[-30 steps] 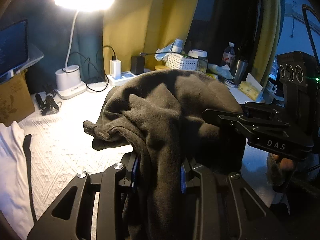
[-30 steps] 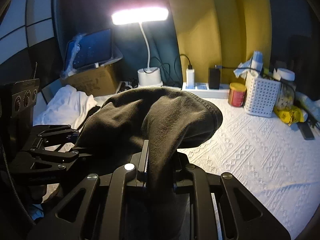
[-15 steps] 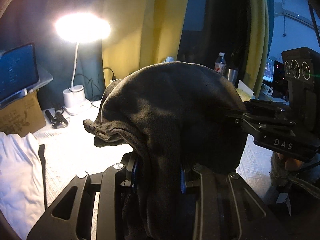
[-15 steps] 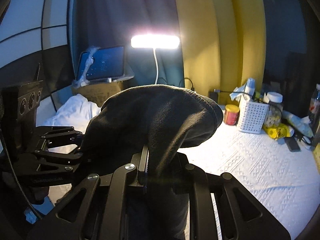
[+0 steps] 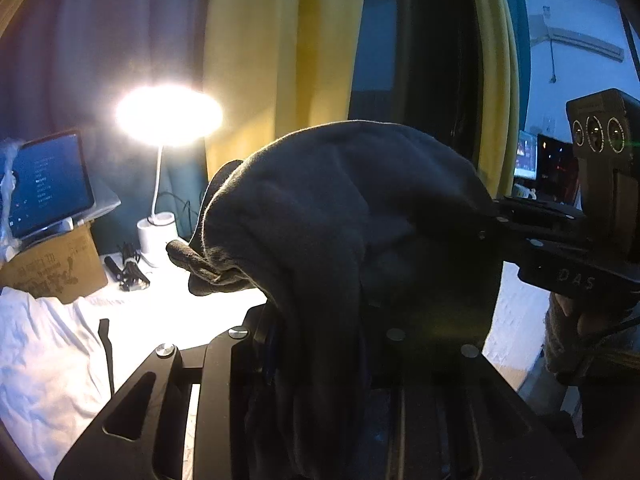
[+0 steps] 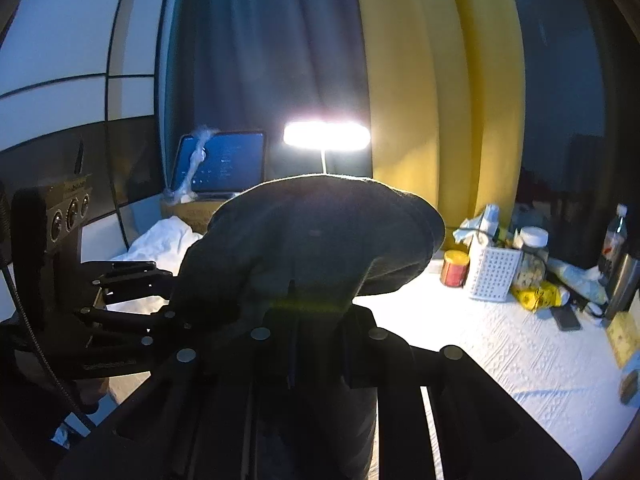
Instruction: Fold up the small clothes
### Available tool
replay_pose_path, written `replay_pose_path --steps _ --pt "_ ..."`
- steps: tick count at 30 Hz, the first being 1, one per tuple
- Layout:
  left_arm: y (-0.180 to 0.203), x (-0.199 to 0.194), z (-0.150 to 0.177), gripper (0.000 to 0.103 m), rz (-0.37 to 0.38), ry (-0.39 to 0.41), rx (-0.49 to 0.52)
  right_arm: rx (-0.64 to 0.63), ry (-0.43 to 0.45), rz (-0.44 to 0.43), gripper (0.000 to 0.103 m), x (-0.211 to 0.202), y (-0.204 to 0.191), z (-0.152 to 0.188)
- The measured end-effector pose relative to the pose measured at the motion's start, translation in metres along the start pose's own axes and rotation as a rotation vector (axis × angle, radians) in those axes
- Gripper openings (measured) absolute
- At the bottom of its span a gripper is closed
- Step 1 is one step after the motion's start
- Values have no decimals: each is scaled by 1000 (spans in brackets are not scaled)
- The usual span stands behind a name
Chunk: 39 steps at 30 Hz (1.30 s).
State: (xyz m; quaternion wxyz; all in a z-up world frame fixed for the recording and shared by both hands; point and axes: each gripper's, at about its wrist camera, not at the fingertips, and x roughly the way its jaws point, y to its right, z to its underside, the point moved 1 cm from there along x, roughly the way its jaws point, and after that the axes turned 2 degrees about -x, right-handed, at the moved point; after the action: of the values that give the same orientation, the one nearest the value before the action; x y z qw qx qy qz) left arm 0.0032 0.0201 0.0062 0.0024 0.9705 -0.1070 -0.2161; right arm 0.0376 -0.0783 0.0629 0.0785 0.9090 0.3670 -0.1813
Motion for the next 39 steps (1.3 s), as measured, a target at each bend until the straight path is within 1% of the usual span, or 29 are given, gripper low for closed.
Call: replay_pose_path --steps 5,10,23,32,39 --pt "-2 -13 -7 28 0 38 4 -17 36 2 17 -9 -7 -14" --pt "-7 -29 -15 28 -20 84 10 -37 72 -5 16 -14 -17 -27" --pt "-33 -66 -28 28 -109 173 5 -107 154 -82 16 -15 -54 -64" --pt "-53 -97 -26 28 -196 192 5 -132 186 -172 16 -13 -86 -77" --pt "-70 -119 -13 28 -258 172 3 -147 166 -244 16 -7 -114 -76"
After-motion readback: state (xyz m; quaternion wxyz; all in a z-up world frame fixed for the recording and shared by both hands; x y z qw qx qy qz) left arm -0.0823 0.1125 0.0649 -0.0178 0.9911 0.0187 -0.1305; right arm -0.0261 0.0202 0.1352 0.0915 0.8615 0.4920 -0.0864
